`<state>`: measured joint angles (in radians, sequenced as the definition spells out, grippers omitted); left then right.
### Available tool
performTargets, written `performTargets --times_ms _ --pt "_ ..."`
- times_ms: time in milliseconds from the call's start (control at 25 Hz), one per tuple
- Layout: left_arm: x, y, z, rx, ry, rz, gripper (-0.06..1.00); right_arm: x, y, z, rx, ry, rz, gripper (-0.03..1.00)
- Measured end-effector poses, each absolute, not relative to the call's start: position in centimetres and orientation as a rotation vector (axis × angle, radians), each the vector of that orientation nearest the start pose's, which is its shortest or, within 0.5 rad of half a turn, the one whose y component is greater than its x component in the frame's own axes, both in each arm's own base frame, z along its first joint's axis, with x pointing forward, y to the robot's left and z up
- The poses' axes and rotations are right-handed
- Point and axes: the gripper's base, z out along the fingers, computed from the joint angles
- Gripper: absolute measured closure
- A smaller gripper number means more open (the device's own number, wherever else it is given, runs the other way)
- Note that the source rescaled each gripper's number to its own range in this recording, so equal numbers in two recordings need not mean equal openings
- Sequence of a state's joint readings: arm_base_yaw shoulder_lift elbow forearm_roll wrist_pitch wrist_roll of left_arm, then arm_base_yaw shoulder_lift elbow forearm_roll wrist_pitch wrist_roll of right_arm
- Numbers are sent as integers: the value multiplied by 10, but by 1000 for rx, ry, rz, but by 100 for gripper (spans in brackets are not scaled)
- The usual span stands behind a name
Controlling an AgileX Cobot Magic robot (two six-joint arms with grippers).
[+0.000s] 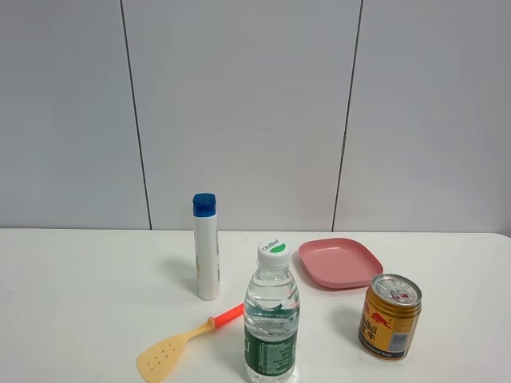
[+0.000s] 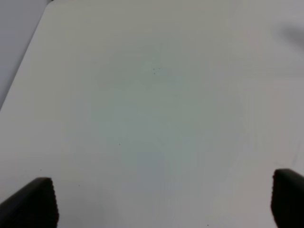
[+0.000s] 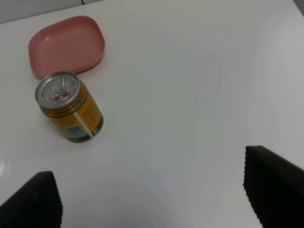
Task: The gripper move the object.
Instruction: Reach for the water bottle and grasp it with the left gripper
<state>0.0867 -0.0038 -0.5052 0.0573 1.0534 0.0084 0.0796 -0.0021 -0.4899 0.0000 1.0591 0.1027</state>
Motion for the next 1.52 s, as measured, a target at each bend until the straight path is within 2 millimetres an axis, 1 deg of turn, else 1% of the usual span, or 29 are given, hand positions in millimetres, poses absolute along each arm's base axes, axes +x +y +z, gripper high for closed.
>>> performTargets --times_ms 280,400,520,640,760,880,960,1080,1200,1440,1520 --pt "-6 4 279 -82 2027 129 -6 -4 0 275 24 2052 113 -3" --pt "-7 3 283 -81 2005 123 -6 -4 0 275 24 2052 113 -3" --pt "-9 0 299 -59 1904 86 -6 -4 0 275 24 2052 113 -3" --pt "-9 -5 324 -12 1796 40 -6 -4 0 275 24 2052 113 -3" --pt "-1 -11 352 64 1735 -1 -6 -4 0 275 24 2052 113 -3" --pt "15 -19 376 161 1721 -61 -6 -4 0 275 24 2052 113 -3" --pt "27 -24 389 226 1719 -113 -6 -4 0 275 24 2052 113 -3" --pt "48 -31 402 314 1719 -197 -6 -4 0 275 24 2052 113 -3" --pt "73 -35 403 370 1749 -272 -6 -4 0 275 24 2052 113 -3" --pt "121 -36 388 454 1875 -329 -6 -4 0 275 24 2052 113 -3" --pt "135 -41 382 501 1905 -372 -6 -4 0 275 24 2052 113 -3"
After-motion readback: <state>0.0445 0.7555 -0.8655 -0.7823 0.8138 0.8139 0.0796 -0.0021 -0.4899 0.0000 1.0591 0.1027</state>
